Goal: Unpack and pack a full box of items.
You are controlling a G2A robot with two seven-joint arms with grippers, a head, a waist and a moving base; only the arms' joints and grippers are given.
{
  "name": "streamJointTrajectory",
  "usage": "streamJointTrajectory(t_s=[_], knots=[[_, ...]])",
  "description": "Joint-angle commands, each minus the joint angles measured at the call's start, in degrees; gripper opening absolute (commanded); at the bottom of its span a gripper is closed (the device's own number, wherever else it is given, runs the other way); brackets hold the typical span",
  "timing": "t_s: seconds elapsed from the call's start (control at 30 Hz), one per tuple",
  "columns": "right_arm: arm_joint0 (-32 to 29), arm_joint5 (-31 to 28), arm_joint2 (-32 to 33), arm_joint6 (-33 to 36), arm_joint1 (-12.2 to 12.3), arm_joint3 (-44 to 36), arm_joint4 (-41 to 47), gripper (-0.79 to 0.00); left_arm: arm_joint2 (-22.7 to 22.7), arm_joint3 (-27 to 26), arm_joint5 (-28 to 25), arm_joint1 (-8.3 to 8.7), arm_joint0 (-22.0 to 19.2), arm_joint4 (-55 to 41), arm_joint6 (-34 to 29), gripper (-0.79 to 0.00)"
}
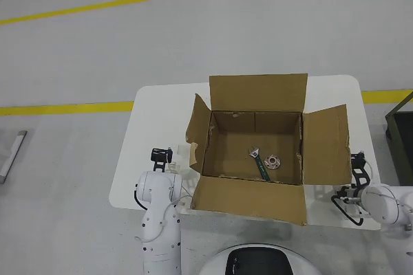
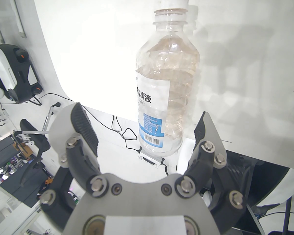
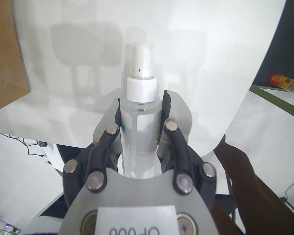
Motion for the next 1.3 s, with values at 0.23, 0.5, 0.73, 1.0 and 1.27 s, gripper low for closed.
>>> streamJointTrajectory(t_s=[0.23, 0.5, 0.73, 1.0, 1.27], knots=[[0.3, 0.0, 0.7, 0.2, 0.4, -0.1, 0.2, -0.440, 0.0, 0.0, 0.0, 0.00, 0.0, 0.0, 0.0, 0.000], [-0.5, 6.1, 6.6, -2.6, 0.7, -8.1, -1.0, -0.477, 0.0, 0.0, 0.0, 0.00, 0.0, 0.0, 0.0, 0.000], [-2.7, 11.1, 12.2, -11.6, 0.4, -19.9, 3.2, -0.785, 0.0, 0.0, 0.0, 0.00, 0.0, 0.0, 0.0, 0.000], [3.6, 5.3, 6.5, -13.0, 0.9, -24.1, 4.1, -0.785, 0.0, 0.0, 0.0, 0.00, 0.0, 0.0, 0.0, 0.000], [15.1, 3.8, -11.1, -11.2, 0.6, -15.7, 3.7, -0.785, 0.0, 0.0, 0.0, 0.00, 0.0, 0.0, 0.0, 0.000]])
